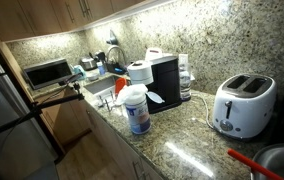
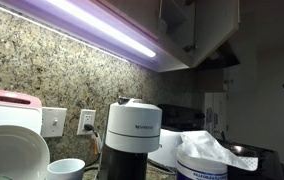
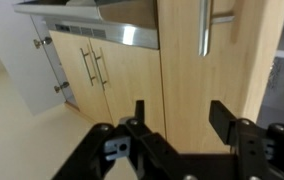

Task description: Open the top right door of the cabinet.

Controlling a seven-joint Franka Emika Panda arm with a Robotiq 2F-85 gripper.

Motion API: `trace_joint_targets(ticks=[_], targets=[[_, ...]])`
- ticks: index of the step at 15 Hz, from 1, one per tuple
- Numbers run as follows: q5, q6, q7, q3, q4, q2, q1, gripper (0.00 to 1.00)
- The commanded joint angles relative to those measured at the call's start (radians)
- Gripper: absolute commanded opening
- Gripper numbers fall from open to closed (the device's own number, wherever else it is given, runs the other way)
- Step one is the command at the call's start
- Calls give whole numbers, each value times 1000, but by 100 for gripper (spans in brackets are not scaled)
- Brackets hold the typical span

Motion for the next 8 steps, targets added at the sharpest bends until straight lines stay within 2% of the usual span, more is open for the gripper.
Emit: trace_joint_targets(ticks=[1, 2, 4, 5, 7, 8], targets=[[-51, -27, -72, -121, 22, -37, 20, 99], [-59, -24, -85, -144, 30, -32, 31, 100], [-66, -43, -114, -182, 44, -5, 104, 100], [-79, -53, -144, -205, 51, 17, 154, 100], [-88, -89, -203, -239, 52, 65, 305, 100], [-92, -107, -214, -245, 42, 62, 354, 75]])
